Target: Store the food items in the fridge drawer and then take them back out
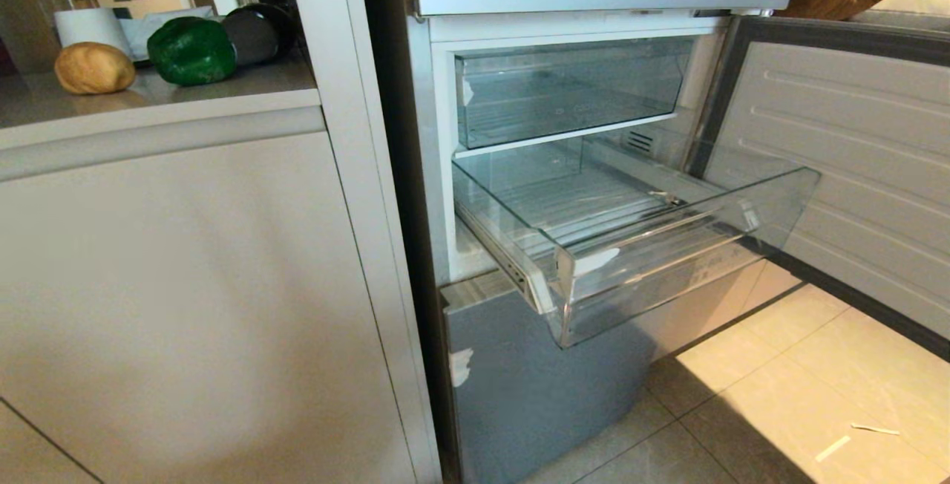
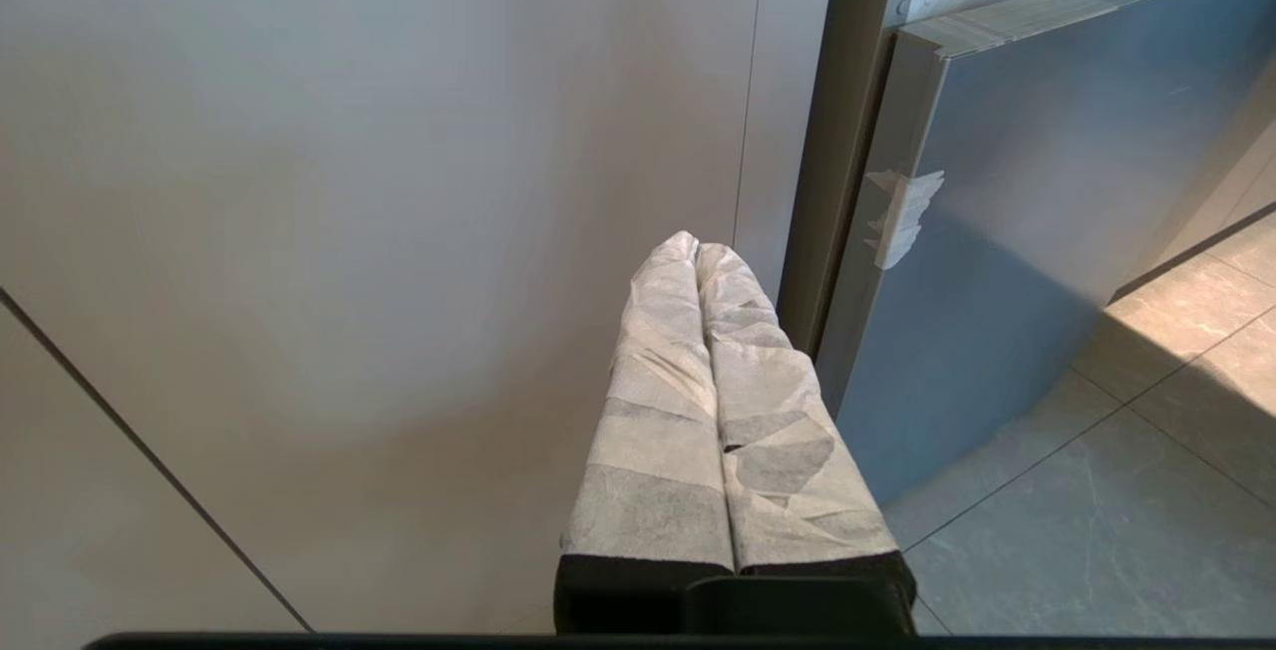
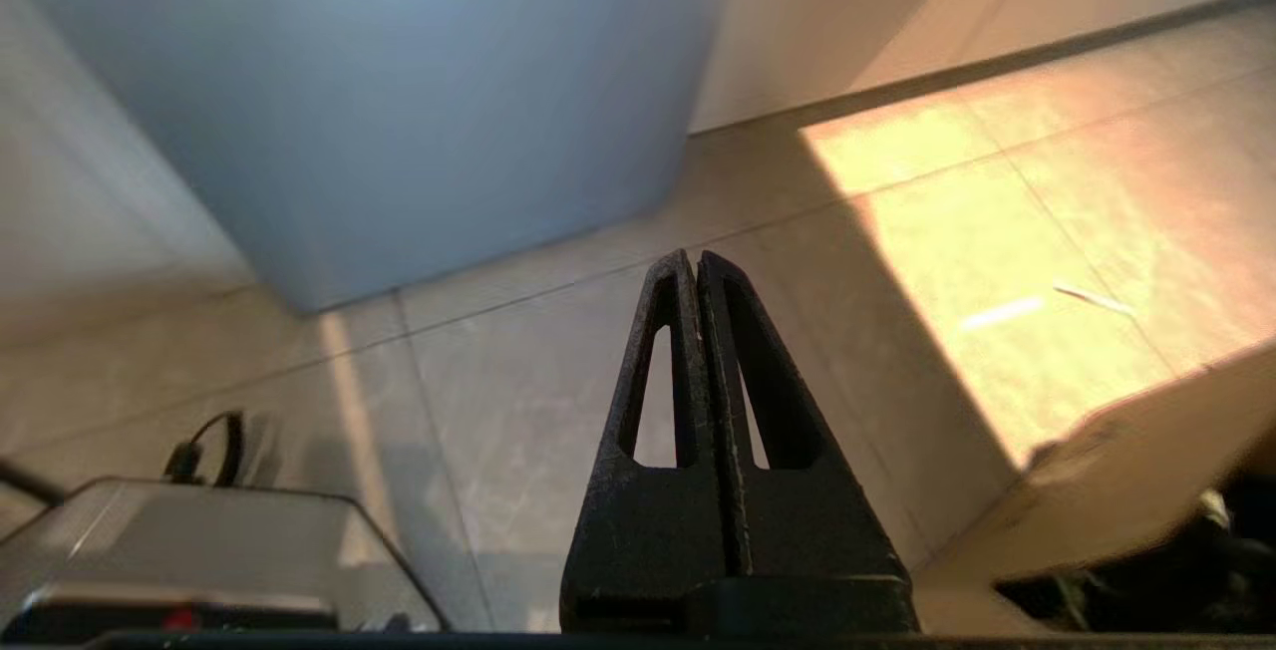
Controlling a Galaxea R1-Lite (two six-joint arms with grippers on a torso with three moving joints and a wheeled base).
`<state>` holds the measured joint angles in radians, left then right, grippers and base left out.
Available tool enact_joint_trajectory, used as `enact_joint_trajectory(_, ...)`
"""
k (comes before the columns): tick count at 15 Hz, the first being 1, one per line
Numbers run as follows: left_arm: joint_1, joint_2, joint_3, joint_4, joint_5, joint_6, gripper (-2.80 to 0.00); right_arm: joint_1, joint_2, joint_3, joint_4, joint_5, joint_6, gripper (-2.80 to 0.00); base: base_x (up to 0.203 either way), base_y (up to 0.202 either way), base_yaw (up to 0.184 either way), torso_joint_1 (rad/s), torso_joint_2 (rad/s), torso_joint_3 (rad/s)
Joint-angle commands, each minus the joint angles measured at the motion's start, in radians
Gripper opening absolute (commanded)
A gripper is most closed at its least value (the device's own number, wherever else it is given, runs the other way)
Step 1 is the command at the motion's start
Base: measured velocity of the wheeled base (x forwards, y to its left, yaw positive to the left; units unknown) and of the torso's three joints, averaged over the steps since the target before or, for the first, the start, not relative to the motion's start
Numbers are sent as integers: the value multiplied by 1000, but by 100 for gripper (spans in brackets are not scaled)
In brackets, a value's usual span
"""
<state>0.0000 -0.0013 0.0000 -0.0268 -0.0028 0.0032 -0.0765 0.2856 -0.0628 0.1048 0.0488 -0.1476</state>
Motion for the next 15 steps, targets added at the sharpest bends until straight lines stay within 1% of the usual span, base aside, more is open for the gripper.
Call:
enact_joint_trajectory(1, 0, 0, 11, -1, 1, 0, -280, 47, -59, 30, -13, 16, -4, -280, 0, 0, 0, 0, 0, 0)
enact_joint_trajectory(4, 0, 1, 11, -2, 0, 0, -280, 77, -258, 28, -17, 19, -44, -280, 0, 0, 0, 0, 0, 0)
enact_joint_trajectory(5, 0, 0, 11, -1, 0, 0, -280, 81, -287, 33, -29, 16, -32, -280, 0, 0, 0, 0, 0, 0)
enact_joint_trajectory(7, 0, 0, 11, -1, 1, 0, -280, 85, -284, 60, -98, -2, 75, -280, 0, 0, 0, 0, 0, 0)
enact_joint_trajectory(15, 0, 0, 11, -2, 0, 0, -280, 86, -284, 61, -97, -27, 100, -280, 0, 0, 0, 0, 0, 0)
